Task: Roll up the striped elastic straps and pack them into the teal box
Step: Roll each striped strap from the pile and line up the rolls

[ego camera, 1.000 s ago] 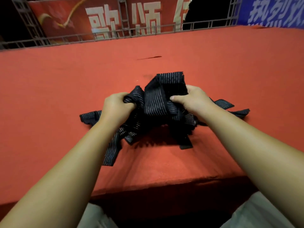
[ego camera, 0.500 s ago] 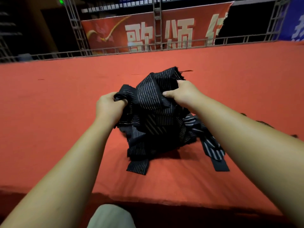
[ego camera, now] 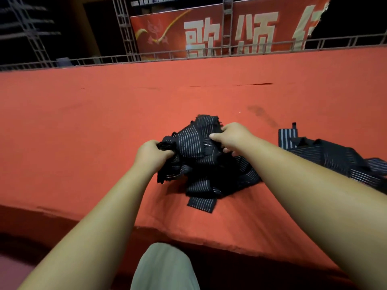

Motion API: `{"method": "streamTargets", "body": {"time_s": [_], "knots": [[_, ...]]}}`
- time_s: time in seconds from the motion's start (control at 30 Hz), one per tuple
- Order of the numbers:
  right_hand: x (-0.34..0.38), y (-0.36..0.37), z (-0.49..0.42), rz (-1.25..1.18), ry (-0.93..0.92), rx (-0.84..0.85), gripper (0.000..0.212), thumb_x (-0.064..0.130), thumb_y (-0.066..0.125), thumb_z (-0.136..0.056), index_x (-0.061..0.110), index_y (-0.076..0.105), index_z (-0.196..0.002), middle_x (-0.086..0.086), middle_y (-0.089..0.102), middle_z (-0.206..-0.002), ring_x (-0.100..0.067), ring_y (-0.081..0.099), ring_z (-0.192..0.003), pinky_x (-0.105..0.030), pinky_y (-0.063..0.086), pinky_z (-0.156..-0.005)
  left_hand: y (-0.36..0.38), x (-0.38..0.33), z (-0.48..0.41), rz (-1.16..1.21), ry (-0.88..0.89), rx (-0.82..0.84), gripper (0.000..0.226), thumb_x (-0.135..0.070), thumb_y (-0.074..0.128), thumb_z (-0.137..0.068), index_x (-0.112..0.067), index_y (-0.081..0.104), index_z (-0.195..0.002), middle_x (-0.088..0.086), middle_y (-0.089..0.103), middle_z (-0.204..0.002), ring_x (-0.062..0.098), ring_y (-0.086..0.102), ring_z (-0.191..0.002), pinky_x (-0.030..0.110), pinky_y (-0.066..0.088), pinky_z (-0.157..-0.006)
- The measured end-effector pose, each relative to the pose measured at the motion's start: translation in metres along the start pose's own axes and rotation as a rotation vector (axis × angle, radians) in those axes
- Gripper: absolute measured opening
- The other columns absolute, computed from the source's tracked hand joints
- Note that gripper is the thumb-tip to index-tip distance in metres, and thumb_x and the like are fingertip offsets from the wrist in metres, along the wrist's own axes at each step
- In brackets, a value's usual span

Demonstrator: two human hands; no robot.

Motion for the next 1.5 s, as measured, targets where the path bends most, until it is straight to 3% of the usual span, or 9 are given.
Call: {"method": "streamTargets", "body": {"time_s": [0.17, 0.33, 0.5, 0.7, 0.87, 1.03, 1.2, 1.3, 1.5], "knots": [[-0.03, -0.01, 0.012, 0.047, 0.059, -0.009, 0.024, 0.026, 0.058, -0.104, 0.015, 0.073, -0.118, -0.013, 0.077, -0.108, -0.03, 0.069, -0.073, -0.037, 0.055, -0.072, -0.001, 0.006, 0.003, -0.108, -0.05, -0.04, 0.059, -0.026, 0.079, -0.088, -0.007, 0.06, -0.141, 0.015, 0.068, -0.134, 0.035, 0.065, -0.123, 0.037, 0.052, -0.091], [-0.062, -0.058, 0.028, 0.016, 0.067, -0.123, 0.021, 0.018, 0.055, -0.1, 0.019, 0.075, -0.107, -0.008, 0.076, -0.097, -0.027, 0.074, -0.076, -0.039, 0.056, -0.069, 0.003, -0.058, 0.027, -0.101, 0.15, -0.101, 0.054, -0.018, 0.066, -0.09, -0.008, 0.06, -0.143, 0.016, 0.062, -0.143, 0.038, 0.056, -0.136, 0.044, 0.047, -0.113], [-0.128, -0.131, 0.055, 0.018, 0.15, -0.258, 0.022, 0.017, 0.055, -0.098, 0.018, 0.076, -0.103, -0.008, 0.081, -0.101, -0.027, 0.079, -0.083, -0.044, 0.064, -0.078, 0.068, -0.148, 0.066, -0.055, 0.408, 0.054, 0.034, -0.02, 0.065, -0.094, -0.017, 0.069, -0.127, 0.004, 0.072, -0.125, 0.025, 0.066, -0.118, 0.035, 0.05, -0.102], [-0.226, -0.216, 0.096, 0.022, 0.278, -0.356, 0.023, 0.017, 0.056, -0.099, 0.006, 0.076, -0.104, -0.019, 0.079, -0.107, -0.033, 0.072, -0.078, -0.039, 0.055, -0.067, 0.18, -0.223, 0.111, -0.17, 0.544, 0.307, 0.026, -0.023, 0.064, -0.095, -0.016, 0.069, -0.119, 0.006, 0.073, -0.12, 0.028, 0.066, -0.116, 0.038, 0.052, -0.097], [-0.294, -0.263, 0.128, 0.068, 0.406, -0.42, 0.031, 0.031, 0.056, -0.103, 0.007, 0.076, -0.107, -0.02, 0.077, -0.103, -0.035, 0.069, -0.083, -0.04, 0.053, -0.071, 0.252, -0.253, 0.124, -0.13, 0.482, 0.445, 0.019, -0.029, 0.065, -0.089, -0.02, 0.072, -0.104, 0.002, 0.075, -0.1, 0.026, 0.072, -0.103, 0.033, 0.048, -0.076], [-0.341, -0.278, 0.139, 0.133, 0.504, -0.392, 0.053, 0.048, 0.04, -0.113, 0.01, 0.069, -0.137, -0.021, 0.067, -0.138, -0.036, 0.064, -0.117, -0.038, 0.048, -0.092, 0.299, -0.261, 0.126, -0.106, 0.375, 0.503, 0.047, -0.031, 0.061, -0.099, -0.015, 0.056, -0.143, 0.006, 0.069, -0.123, 0.026, 0.067, -0.1, 0.034, 0.052, -0.081], [-0.376, -0.25, 0.126, -0.295, 0.52, -0.332, 0.052, 0.074, 0.043, -0.101, 0.038, 0.068, -0.129, -0.008, 0.068, -0.131, -0.03, 0.069, -0.106, -0.044, 0.057, -0.09, 0.321, -0.254, 0.121, 0.021, 0.267, 0.569, 0.073, -0.032, 0.064, -0.099, -0.029, 0.033, -0.165, -0.003, 0.067, -0.101, 0.018, 0.067, -0.079, 0.034, 0.053, -0.067], [-0.373, -0.244, 0.109, -0.355, 0.449, -0.319, 0.05, 0.079, 0.041, -0.096, 0.043, 0.074, -0.107, -0.005, 0.073, -0.121, -0.031, 0.071, -0.11, -0.054, 0.055, -0.106, 0.33, -0.246, 0.106, 0.145, 0.161, 0.633, 0.078, -0.03, 0.075, -0.095, -0.033, 0.034, -0.161, 0.001, 0.069, -0.107, 0.022, 0.068, -0.085, 0.036, 0.055, -0.068], [-0.346, -0.223, 0.081, -0.457, 0.351, -0.28, 0.038, 0.061, 0.062, -0.101, 0.026, 0.064, -0.116, 0.009, 0.068, -0.115, -0.016, 0.066, -0.101, -0.04, 0.059, -0.085, 0.343, -0.237, 0.103, 0.268, 0.07, 0.72, 0.045, -0.011, 0.083, -0.088, -0.02, 0.057, -0.123, 0.004, 0.071, -0.103, 0.019, 0.061, -0.077, 0.036, 0.049, -0.067]]}}
Point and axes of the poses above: each hand's wrist, its own z-axis away from the middle knuckle, its own y-axis out of the palm, x = y × z, the point moved 9 cm from there along -z, towards the middle knuckle
